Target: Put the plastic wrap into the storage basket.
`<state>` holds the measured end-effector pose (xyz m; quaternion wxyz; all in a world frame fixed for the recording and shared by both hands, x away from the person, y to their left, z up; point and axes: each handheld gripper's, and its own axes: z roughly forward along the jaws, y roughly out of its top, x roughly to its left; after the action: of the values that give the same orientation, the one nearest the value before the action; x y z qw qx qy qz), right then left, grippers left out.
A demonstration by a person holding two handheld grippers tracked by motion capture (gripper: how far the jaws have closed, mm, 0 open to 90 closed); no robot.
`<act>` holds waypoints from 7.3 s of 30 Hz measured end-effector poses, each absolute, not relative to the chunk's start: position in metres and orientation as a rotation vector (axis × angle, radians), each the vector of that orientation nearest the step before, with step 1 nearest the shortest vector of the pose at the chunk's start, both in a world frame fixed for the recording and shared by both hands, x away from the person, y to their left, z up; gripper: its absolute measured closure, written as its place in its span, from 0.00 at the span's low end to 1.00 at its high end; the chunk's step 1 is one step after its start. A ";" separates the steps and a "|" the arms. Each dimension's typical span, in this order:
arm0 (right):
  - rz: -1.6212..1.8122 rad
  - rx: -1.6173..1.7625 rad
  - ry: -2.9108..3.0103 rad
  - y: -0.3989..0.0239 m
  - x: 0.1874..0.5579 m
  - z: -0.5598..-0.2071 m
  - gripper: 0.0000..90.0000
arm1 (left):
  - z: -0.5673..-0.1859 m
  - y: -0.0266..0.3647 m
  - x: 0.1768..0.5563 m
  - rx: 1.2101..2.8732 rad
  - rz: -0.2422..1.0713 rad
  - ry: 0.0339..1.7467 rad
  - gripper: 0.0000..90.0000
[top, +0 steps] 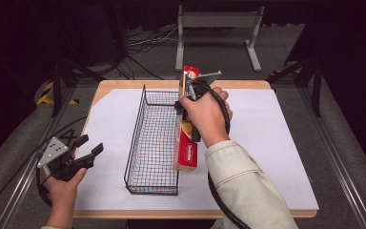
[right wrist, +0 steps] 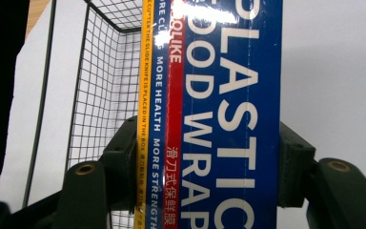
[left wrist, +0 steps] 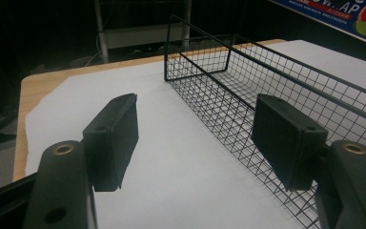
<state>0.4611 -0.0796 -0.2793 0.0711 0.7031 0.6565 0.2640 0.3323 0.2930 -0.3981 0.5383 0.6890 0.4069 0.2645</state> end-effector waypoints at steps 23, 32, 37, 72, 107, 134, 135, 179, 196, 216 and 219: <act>0.831 2.189 1.940 -0.050 0.462 -0.291 0.45 | -0.397 0.295 0.333 1.632 0.628 0.969 0.37; 0.826 2.213 1.951 -0.039 0.465 -0.306 0.45 | -0.398 0.296 0.332 1.634 0.631 0.971 0.37; 0.809 2.211 1.970 -0.034 0.465 -0.313 0.45 | -0.398 0.296 0.331 1.631 0.631 0.974 0.37; 0.587 2.189 2.066 0.000 0.468 -0.358 0.45 | -0.399 0.300 0.330 1.629 0.633 0.987 0.37; 0.472 2.105 2.021 0.013 0.469 -0.384 0.44 | -0.399 0.300 0.330 1.620 0.627 0.990 0.36; 0.757 1.926 2.041 -0.004 0.462 -0.344 0.29 | -0.399 0.301 0.328 1.628 0.632 0.990 0.36; 0.767 1.924 2.042 -0.007 0.461 -0.342 0.29 | -0.399 0.300 0.328 1.627 0.633 0.990 0.36; 1.087 1.592 2.108 -0.185 0.439 -0.272 0.18 | -0.404 0.300 0.328 1.678 0.641 1.006 0.37; 1.182 1.410 2.098 -0.270 0.421 -0.304 0.17 | -0.408 0.296 0.332 1.708 0.644 1.017 0.37; 1.295 1.118 2.084 -0.318 0.383 -0.402 0.15 | -0.423 0.291 0.329 1.761 0.633 0.998 0.33; 1.314 1.096 2.095 -0.323 0.376 -0.414 0.14 | -0.424 0.291 0.329 1.767 0.637 1.002 0.32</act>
<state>0.3760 -0.3226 -0.4141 0.2167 0.3955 0.7562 0.4741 0.3285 0.2906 -0.4237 0.4851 0.7259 0.4115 0.2617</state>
